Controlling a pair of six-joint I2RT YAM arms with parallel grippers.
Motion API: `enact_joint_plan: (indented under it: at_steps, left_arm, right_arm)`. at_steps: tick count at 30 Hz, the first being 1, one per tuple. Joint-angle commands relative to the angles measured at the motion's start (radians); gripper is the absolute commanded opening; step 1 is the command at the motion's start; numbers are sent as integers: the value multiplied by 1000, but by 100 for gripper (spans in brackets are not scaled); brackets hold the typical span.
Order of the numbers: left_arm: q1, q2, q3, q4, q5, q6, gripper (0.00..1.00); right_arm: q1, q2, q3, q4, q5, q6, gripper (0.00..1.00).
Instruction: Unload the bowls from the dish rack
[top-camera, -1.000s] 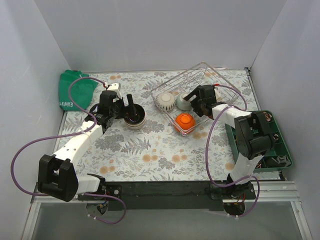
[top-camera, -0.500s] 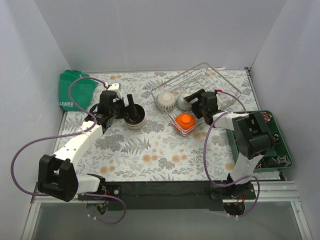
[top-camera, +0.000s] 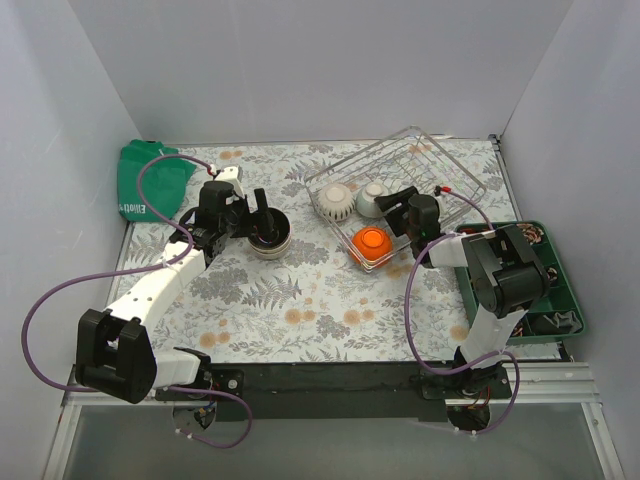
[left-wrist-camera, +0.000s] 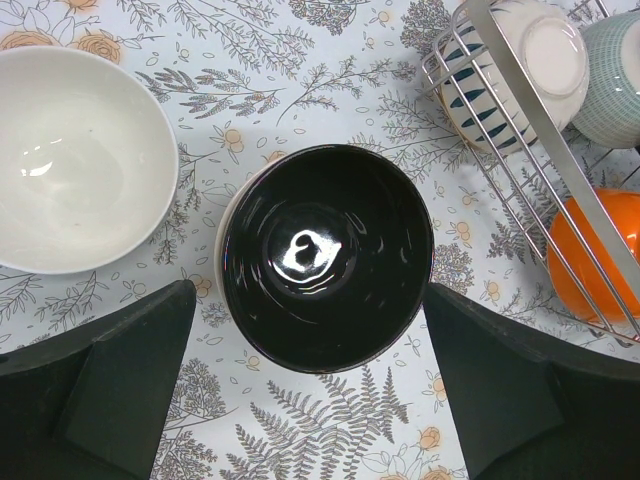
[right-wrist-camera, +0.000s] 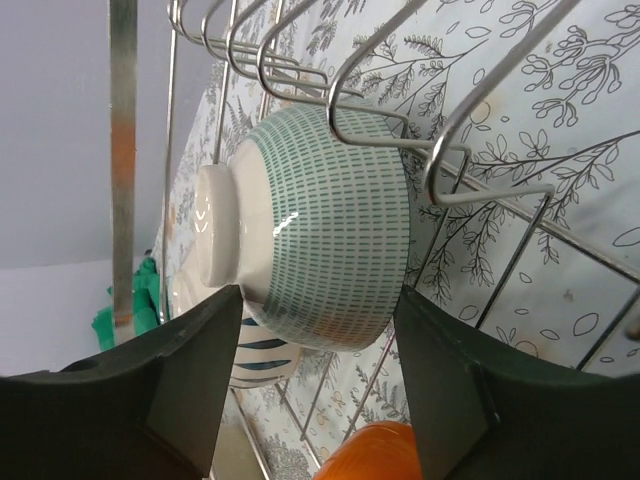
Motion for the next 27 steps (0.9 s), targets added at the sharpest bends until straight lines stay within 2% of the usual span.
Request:
enact_joint_plan:
  at_steps: [1,6,13,20,24,27]
  left_arm:
    - [-5,-13,-14,16,-6,11,98]
    - [-5,-6,-14,17,-18,17,98]
    - [-5,14,-14,16,-37,28,98]
    - [-5,19,-15,17,-37,29,98]
    - [-5,17,-15,17,-35,29,98]
    - [-5,17,-15,16,-37,28,98]
  right_arm:
    - [-10,-4,-18,94,7,-19,64]
    - [-8,-36,-20,105,2,-31,55]
    - [-8,-53,-29,137,-19,-38,51]
    - [-10,-31,-63,342,-78,-38,51]
    - [-8,18,-63,523,-125,-39,54]
    - [-8,48,-52,583,-141,-39,54]
